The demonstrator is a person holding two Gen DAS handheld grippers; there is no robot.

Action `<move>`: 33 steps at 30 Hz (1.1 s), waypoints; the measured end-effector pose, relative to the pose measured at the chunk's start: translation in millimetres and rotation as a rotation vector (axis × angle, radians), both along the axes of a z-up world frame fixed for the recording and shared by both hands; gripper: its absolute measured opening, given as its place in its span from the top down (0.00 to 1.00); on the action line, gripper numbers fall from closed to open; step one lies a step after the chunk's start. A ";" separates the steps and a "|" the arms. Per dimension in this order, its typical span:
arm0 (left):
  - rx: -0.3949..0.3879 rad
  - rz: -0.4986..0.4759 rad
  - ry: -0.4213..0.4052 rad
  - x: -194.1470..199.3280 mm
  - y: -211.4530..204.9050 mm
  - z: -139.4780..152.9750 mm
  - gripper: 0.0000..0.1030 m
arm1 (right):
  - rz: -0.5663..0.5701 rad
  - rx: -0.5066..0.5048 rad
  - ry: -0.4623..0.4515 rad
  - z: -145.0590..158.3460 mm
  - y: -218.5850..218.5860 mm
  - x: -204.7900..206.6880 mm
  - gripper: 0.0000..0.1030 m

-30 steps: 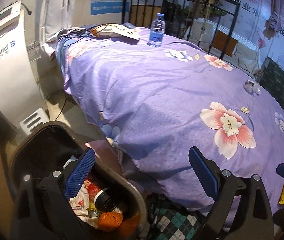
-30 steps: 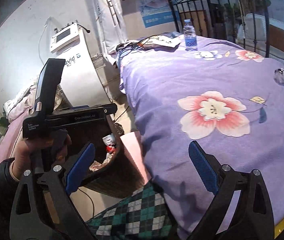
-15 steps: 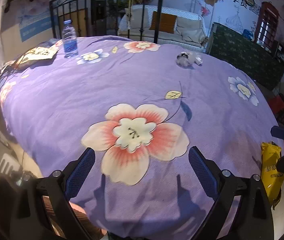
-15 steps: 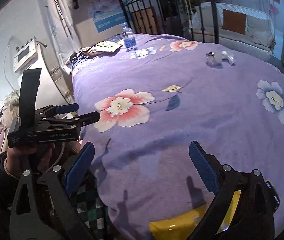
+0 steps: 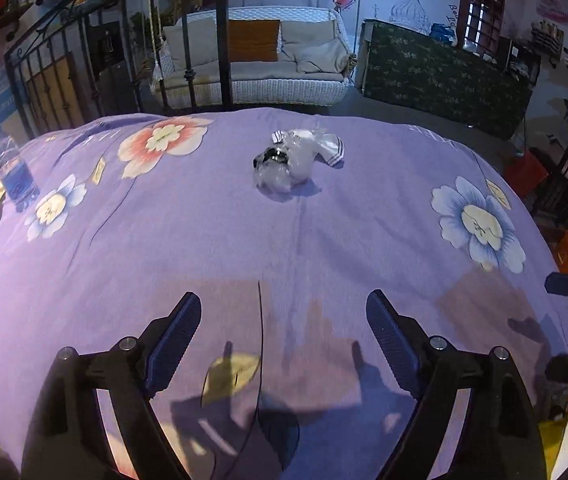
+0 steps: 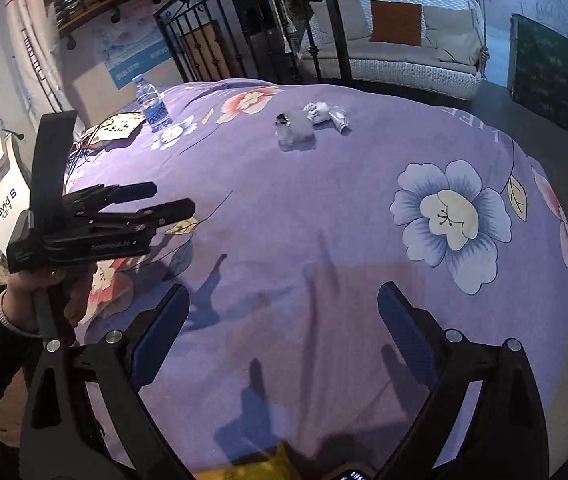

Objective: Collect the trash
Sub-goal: 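Grasp the clear plastic bag with the left tool while the right tool grasps the white printed wrapper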

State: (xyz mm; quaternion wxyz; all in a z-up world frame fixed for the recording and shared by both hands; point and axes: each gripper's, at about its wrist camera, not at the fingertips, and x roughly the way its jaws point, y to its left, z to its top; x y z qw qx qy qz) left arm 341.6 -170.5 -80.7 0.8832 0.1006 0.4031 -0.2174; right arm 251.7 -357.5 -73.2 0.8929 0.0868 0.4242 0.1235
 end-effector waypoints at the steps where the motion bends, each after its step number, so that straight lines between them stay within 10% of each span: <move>1: 0.010 -0.003 -0.004 12.5 -7.3 -1.1 0.20 | -0.008 -0.009 0.003 -2.0 -4.2 7.2 0.09; 11: 0.034 0.041 0.012 114.7 -65.2 -21.9 0.20 | -0.059 -0.041 0.047 -24.5 -47.0 61.6 0.09; 14: 0.052 0.059 0.036 125.0 -70.6 -31.3 0.46 | -0.061 -0.055 0.059 -28.9 -49.5 74.1 0.09; 33: -0.037 0.113 0.008 26.6 24.4 6.6 0.56 | -0.005 -0.143 0.005 -24.8 3.4 172.6 0.09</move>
